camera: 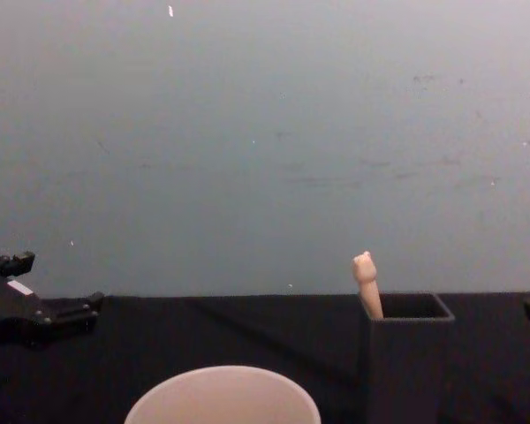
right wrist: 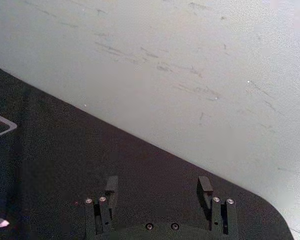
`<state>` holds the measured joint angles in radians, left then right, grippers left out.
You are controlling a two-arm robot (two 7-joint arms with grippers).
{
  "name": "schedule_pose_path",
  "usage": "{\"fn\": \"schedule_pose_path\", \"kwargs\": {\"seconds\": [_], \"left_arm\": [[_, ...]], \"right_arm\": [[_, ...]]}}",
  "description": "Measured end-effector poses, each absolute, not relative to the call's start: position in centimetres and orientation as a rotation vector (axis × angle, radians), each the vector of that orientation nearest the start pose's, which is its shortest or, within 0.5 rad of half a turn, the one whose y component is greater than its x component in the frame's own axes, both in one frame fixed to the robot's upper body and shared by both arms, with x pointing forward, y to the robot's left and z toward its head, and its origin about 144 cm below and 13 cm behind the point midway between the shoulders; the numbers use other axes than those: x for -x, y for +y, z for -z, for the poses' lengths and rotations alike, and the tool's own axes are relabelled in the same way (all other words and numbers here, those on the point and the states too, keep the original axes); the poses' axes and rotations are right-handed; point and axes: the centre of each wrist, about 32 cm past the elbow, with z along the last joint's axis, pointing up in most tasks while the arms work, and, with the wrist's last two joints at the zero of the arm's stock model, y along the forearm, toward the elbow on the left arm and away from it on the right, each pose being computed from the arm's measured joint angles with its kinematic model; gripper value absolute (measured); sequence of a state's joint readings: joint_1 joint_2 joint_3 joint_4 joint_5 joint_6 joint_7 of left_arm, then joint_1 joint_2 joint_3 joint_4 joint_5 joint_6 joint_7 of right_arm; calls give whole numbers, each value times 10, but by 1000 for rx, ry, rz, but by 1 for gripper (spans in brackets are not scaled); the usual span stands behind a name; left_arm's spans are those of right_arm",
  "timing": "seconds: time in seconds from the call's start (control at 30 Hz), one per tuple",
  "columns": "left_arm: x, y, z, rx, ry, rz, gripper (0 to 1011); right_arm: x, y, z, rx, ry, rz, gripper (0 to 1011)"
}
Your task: Pick up the stirring spoon with one hand, stir inside the cup, then place it back in its original position.
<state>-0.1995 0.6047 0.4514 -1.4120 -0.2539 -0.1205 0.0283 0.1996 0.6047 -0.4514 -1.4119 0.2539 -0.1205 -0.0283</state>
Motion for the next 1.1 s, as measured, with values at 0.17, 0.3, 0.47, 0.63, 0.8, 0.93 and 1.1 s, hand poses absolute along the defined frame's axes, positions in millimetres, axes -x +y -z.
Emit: {"fn": "schedule_pose_path", "kwargs": {"seconds": [0.17,0.3,0.47,0.63,0.8,0.93,1.1], "left_arm": [[-489,310,-1140,-304,-285,-1248,1001],[-489,310,-1140,-304,-285,-1248,1001],[-489,310,-1140,-304,-285,-1248,1001],[-489,310,-1140,-304,-285,-1248,1001],[-489,310,-1140,-304,-285,-1248,1001],[-489,310,-1140,-304,-285,-1248,1001],[-489,310,-1140,-304,-285,-1248,1002]], "right_arm": [[-489,-311,-1140,301,-281,1249,1000],[-487,-311,-1145,279,-266,1236,1002],[-483,-313,-1156,232,-240,1213,1002],[-479,-313,-1171,164,-196,1161,1000],[-474,-310,-1182,113,-124,1072,1002],[-473,-302,-1186,100,-87,1015,1002],[-471,-290,-1189,102,-54,945,1002]]}}
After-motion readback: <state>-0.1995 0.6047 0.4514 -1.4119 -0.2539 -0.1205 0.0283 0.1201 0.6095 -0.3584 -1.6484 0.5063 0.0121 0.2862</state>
